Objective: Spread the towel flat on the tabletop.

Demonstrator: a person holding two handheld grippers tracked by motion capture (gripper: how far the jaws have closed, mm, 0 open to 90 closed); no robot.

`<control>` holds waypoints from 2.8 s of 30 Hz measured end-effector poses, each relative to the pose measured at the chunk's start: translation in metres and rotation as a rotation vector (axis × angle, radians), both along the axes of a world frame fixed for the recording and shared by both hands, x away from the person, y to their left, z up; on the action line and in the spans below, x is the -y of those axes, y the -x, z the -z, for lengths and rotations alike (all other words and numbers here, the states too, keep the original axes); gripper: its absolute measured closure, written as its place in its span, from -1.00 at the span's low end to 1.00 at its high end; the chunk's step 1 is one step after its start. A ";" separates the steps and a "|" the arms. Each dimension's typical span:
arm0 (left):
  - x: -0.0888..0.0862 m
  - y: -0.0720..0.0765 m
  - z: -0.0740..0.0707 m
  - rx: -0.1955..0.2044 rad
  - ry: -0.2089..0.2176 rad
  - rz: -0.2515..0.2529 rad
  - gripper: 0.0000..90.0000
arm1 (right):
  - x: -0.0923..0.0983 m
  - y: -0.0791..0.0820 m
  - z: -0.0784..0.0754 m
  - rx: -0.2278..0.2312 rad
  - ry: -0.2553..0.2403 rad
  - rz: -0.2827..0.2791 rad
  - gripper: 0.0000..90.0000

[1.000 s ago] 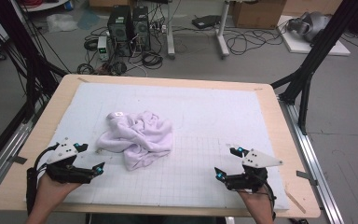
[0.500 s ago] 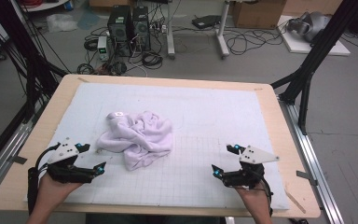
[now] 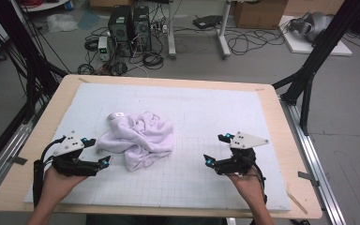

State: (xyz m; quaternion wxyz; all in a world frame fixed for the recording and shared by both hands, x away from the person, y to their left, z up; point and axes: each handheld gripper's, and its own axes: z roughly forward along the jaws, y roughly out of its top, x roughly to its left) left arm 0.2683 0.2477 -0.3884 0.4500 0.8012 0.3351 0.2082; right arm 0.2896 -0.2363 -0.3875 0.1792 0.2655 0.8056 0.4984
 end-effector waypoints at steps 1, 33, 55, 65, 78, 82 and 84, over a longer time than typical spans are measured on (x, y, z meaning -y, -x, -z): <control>0.002 -0.004 -0.001 0.000 -0.005 0.003 -0.50 | -0.009 -0.006 -0.003 -0.004 0.011 -0.018 -0.75; 0.030 -0.058 0.028 -0.148 -0.074 0.121 0.83 | -0.125 -0.074 0.058 -0.191 0.164 -0.325 0.87; 0.022 0.046 -0.008 -0.070 -0.068 0.256 0.87 | -0.060 0.043 -0.003 -0.089 0.140 -0.435 0.90; 0.015 0.044 -0.012 -0.060 -0.030 0.241 0.15 | -0.055 0.032 -0.009 -0.088 0.080 -0.408 0.33; 0.039 -0.032 0.025 -0.154 -0.069 0.165 0.15 | -0.102 -0.053 0.043 -0.170 0.183 -0.290 0.32; 0.045 -0.039 0.046 -0.226 -0.079 0.196 0.25 | -0.107 -0.062 0.058 -0.196 0.222 -0.288 0.37; 0.045 -0.038 0.046 -0.216 -0.093 0.194 0.33 | -0.106 -0.063 0.059 -0.197 0.216 -0.285 0.44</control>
